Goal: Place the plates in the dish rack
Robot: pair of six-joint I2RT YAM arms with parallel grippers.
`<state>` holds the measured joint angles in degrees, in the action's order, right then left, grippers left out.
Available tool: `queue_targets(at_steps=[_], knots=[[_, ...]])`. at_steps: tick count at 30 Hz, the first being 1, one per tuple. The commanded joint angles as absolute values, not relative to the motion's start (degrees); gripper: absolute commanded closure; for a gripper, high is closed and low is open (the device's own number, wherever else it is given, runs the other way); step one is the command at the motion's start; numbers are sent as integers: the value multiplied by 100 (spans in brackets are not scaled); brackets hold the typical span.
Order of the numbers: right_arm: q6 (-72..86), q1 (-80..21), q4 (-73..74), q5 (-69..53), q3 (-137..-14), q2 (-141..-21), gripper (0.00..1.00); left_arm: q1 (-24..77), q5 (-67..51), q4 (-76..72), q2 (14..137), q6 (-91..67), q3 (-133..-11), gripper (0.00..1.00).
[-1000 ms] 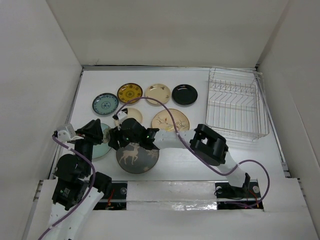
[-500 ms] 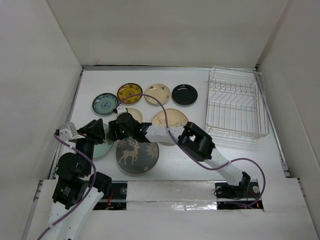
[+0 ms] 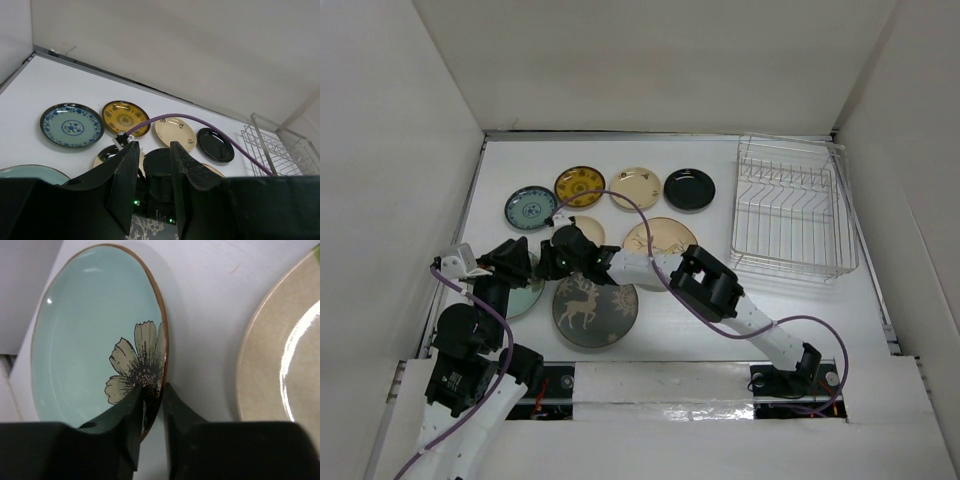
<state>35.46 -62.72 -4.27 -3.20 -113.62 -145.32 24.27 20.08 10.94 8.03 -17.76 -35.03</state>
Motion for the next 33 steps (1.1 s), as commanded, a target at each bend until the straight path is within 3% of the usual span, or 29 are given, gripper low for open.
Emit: queue_targets(at_steps=[1, 3, 5, 12, 19, 33], knots=[[3788, -6241, -606, -571, -11207, -14695, 78, 2408, 1951, 791, 879, -1740, -3489, 71], [3867, -6240, -887, -624, -11057, -14582, 93, 2408, 1942, 791, 888, -1740, -3489, 71], [3876, -6240, -1263, -607, -10768, -14424, 100, 2408, 1925, 782, 888, -1731, -3489, 71], [3805, -6240, -2328, -641, -10187, -13668, 100, 2408, 1898, 773, 818, -1740, -3498, 71], [4807, -6021, -3532, -1291, -9774, -12939, 100, 2408, 1916, 773, 607, -1758, -3507, 70], [4958, -5143, -3876, -555, -8062, -10752, 100, 2408, 1758, 738, -35, -1749, -3507, 70]])
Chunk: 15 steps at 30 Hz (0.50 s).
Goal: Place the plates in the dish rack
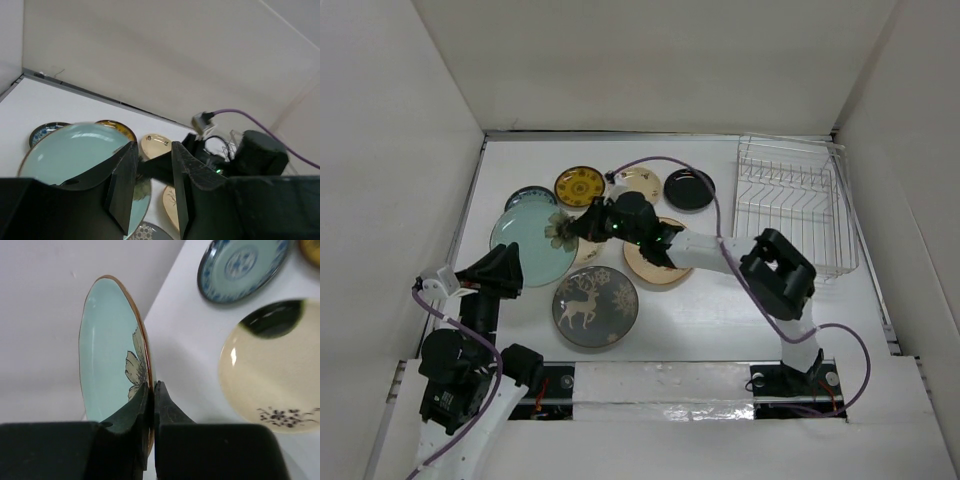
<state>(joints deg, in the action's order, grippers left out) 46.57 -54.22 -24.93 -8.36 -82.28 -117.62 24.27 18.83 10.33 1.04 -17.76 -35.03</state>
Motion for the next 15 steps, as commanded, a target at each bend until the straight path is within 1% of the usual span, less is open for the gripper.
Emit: queue_targets(at_steps=[1, 3, 4, 5, 7, 8, 10, 11, 12, 15], knots=[[4896, -5055, -3832, -449, -7929, -10549, 100, 2408, 1732, 730, -166, -1740, -3507, 69], [4703, -4861, -3683, -221, -7482, -10118, 100, 2408, 1705, 738, -237, -1740, -3489, 69], [4528, -4599, -3596, -11, -7314, -9881, 100, 2408, 1644, 738, -316, -1740, -3489, 69], [4457, -4449, -3456, 200, -7138, -9383, 100, 2408, 1609, 747, -351, -1740, -3472, 68], [4238, -3915, -3262, 551, -6639, -8853, 100, 2408, 1547, 756, -465, -1740, -3454, 66], [4167, -3720, -2921, 667, -6514, -8346, 100, 2478, 1529, 765, -483, -1749, -3445, 64], [3948, -3324, -2612, 947, -6207, -7860, 100, 2558, 1477, 791, -518, -1749, -3437, 61], [3851, -2966, -2288, 1106, -6135, -7631, 100, 2636, 1442, 800, -510, -1740, -3445, 61], [3780, -2771, -2085, 1247, -6100, -7220, 100, 2637, 1398, 817, -510, -1740, -3454, 61], [3473, -2041, -1592, 1712, -5968, -6498, 100, 2637, 1257, 817, -562, -1705, -3463, 61]])
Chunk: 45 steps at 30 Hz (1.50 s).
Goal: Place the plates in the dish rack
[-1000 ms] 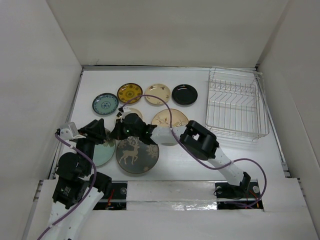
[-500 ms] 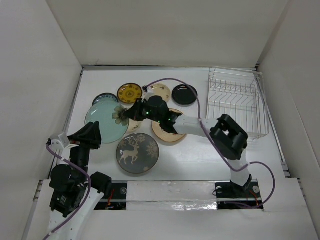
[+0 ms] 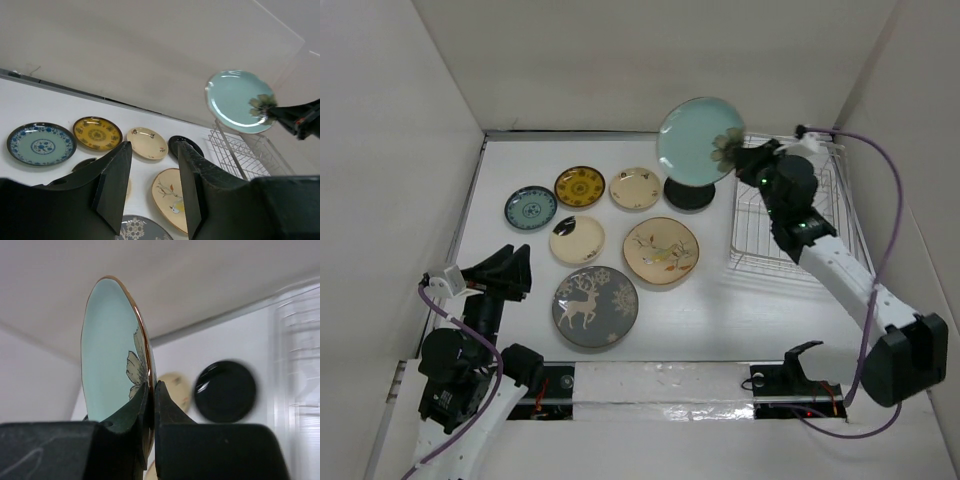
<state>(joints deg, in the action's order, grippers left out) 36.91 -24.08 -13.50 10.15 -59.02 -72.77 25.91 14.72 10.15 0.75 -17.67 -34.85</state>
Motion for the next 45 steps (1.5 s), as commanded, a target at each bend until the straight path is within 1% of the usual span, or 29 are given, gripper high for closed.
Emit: queue_targets(at_steps=[1, 4, 6, 7, 8, 13, 17, 21, 22, 25, 37, 45], knots=[[3359, -1830, -1460, 1888, -5968, -6373, 100, 2637, 1257, 817, -658, -1705, -3463, 61], [3043, -1057, -1074, 2248, -6073, -6100, 100, 2637, 1301, 826, -843, -1714, -3454, 60], [2823, -731, -818, 2416, -6291, -6100, 100, 2689, 1301, 826, -905, -1714, -3445, 60], [2499, -512, -791, 2791, -6354, -6161, 100, 2689, 1301, 826, -957, -1723, -3445, 60], [2331, -371, -765, 2917, -6415, -6222, 100, 2689, 1309, 826, -984, -1723, -3445, 60], [1067, 201, -1326, 3576, -6653, -6723, 100, 2742, 1310, 782, -1090, -1714, -3401, 58], [537, 754, -1537, 3577, -6951, -7180, 100, 2742, 1213, 738, -1072, -1714, -3366, 57], [-385, 870, -1687, 3682, -7259, -7628, 100, 2856, 1239, 756, -1072, -1714, -3375, 57], [-830, 870, -1757, 3709, -7286, -7768, 100, 2856, 1239, 765, -1072, -1714, -3375, 57], [-1352, 940, -1898, 3788, -7391, -7971, 100, 2909, 1292, 791, -1064, -1714, -3384, 57], [-2820, 993, -2039, 3568, -7857, -8797, 100, 2971, 1362, 853, -985, -1696, -3401, 57], [-3076, 861, -2039, 3472, -7876, -9175, 100, 2971, 1389, 853, -932, -1696, -3401, 56]])
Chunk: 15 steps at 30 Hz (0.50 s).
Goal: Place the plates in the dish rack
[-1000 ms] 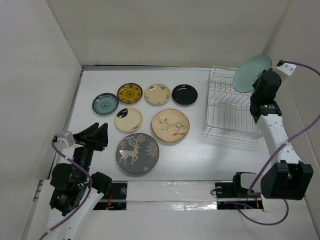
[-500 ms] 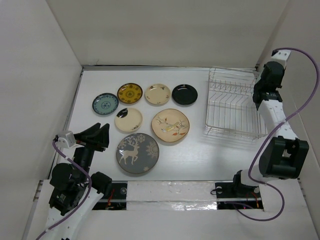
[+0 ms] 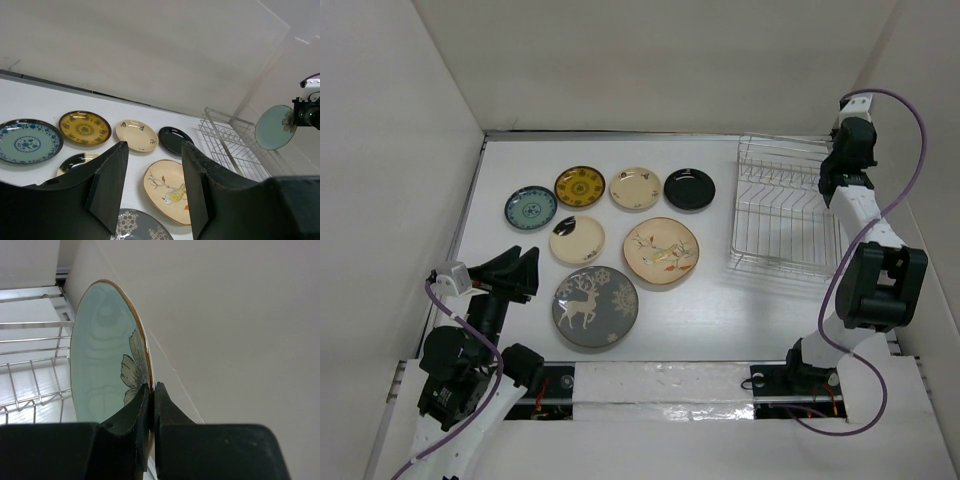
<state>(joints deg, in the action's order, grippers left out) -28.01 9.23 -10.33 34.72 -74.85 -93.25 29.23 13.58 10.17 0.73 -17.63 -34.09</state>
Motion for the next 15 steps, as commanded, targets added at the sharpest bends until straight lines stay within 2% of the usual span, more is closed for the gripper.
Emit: queue_targets(at_steps=[1, 15], knots=[[-3137, 809, -2065, 3472, -7831, -9245, 100, 2971, 1389, 853, -923, -1696, -3410, 56], [-2988, 624, -2513, 3507, -6759, -9431, 100, 2971, 1397, 861, -949, -1687, -3410, 56]])
